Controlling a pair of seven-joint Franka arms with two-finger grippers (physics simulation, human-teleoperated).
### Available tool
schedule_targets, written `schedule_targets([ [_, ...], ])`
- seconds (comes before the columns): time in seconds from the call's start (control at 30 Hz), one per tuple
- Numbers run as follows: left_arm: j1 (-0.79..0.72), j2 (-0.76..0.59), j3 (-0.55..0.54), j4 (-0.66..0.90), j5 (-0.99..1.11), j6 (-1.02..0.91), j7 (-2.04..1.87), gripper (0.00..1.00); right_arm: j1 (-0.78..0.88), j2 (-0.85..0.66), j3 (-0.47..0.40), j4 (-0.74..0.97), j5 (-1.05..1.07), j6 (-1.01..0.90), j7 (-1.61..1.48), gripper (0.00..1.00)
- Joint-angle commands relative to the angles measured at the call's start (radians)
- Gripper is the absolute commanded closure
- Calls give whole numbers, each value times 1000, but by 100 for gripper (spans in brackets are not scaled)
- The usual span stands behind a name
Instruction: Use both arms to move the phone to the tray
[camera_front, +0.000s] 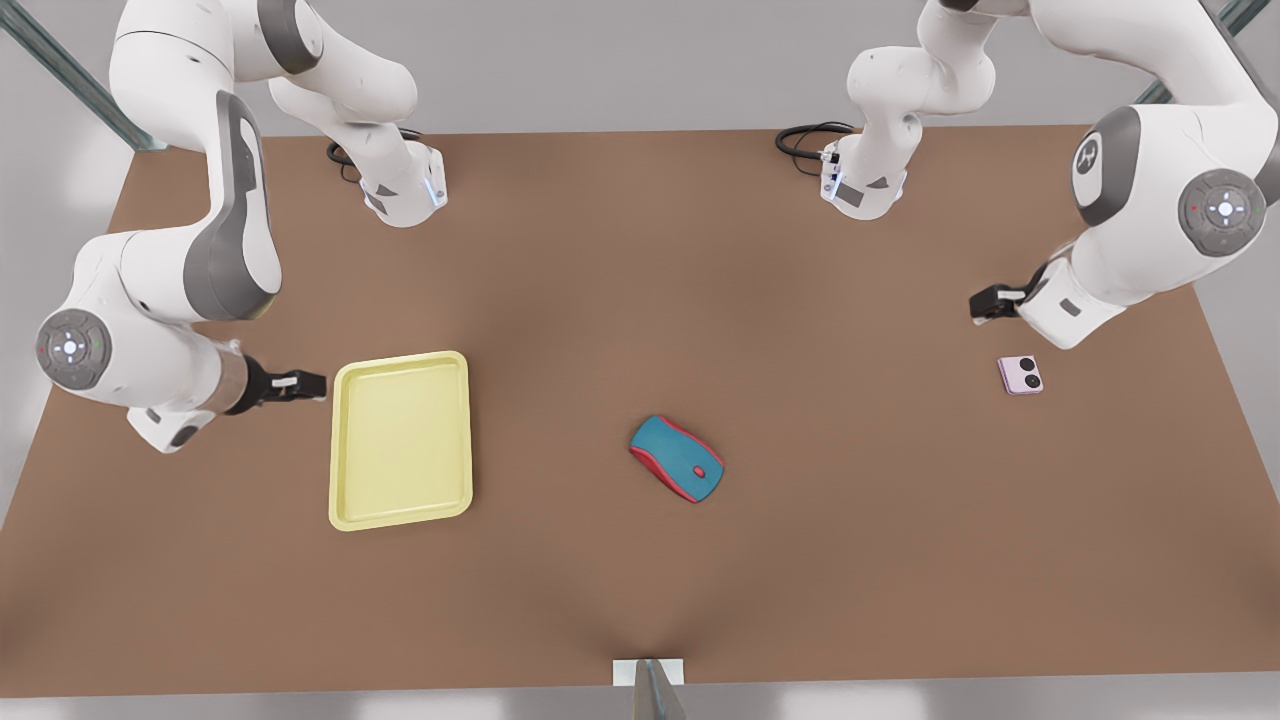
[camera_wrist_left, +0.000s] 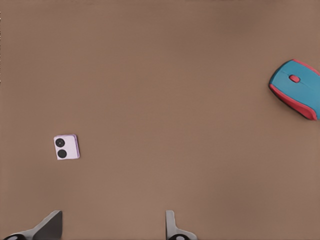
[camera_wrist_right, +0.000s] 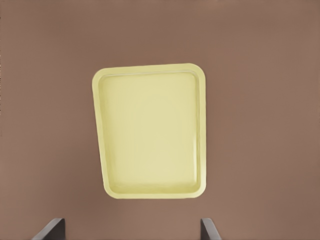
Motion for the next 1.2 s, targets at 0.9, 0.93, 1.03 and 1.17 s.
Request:
schedule_targets([
  [0.9,333,294,209,-745,-66,1088,749,0,-3,-1,0,0,2,94,-4,0],
  [0.93,333,292,209,-753,-64,1082,752,0,-3,-1,0,0,2,94,-5,0],
  [1.03,333,298,209,-760,-66,1093,749,0,-3,-1,0,0,2,94,-5,0],
  [1.17,333,329,209,-754,-78,1108,700,0,-3,-1,0,0,2,94,-5,0],
])
